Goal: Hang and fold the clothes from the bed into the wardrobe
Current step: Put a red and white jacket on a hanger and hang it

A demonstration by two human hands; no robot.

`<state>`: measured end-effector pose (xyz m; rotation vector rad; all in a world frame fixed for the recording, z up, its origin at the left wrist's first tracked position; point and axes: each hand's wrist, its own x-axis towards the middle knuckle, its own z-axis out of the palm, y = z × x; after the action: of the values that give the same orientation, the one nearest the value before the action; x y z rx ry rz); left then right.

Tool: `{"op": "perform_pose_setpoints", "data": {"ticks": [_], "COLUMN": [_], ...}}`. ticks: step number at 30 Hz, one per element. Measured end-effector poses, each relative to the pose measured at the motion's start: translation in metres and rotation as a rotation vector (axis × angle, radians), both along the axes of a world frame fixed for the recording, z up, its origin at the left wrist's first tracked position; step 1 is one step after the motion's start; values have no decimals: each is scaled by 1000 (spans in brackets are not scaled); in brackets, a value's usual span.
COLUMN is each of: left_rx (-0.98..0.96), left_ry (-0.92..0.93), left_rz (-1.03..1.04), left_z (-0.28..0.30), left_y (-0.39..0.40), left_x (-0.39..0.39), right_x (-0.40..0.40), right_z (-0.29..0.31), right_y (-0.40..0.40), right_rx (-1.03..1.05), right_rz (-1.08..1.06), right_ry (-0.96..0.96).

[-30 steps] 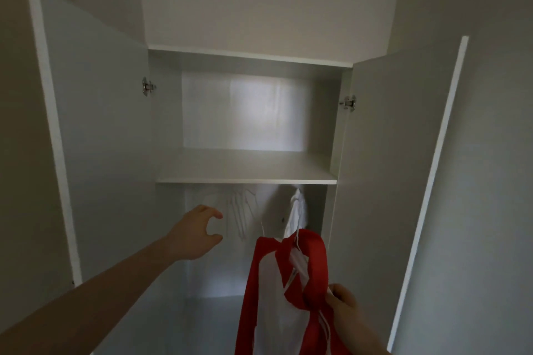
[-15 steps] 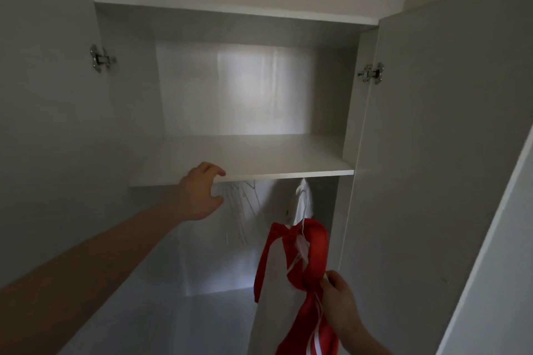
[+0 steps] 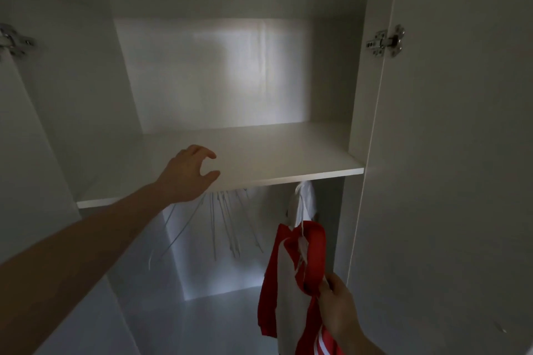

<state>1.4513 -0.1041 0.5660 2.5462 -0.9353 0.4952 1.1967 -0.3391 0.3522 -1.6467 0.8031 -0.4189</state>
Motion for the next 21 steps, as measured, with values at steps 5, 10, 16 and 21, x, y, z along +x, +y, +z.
{"op": "perform_pose_setpoints", "data": {"ticks": [5, 10, 16, 21], "left_rx": [77, 166, 304, 418], "left_ry": [165, 354, 292, 316], "left_rz": [68, 98, 88, 70], "left_z": [-17, -39, -56, -53], "left_y": [-16, -19, -11, -17], "left_x": [36, 57, 80, 87], "right_x": [37, 69, 91, 124], "right_z": [2, 1, -6, -9], "right_y": [-17, -28, -30, -14], "right_rx": [-67, -71, -97, -140], "right_rz": [94, 3, -71, 68], "right_ry": [87, 126, 141, 177]}}
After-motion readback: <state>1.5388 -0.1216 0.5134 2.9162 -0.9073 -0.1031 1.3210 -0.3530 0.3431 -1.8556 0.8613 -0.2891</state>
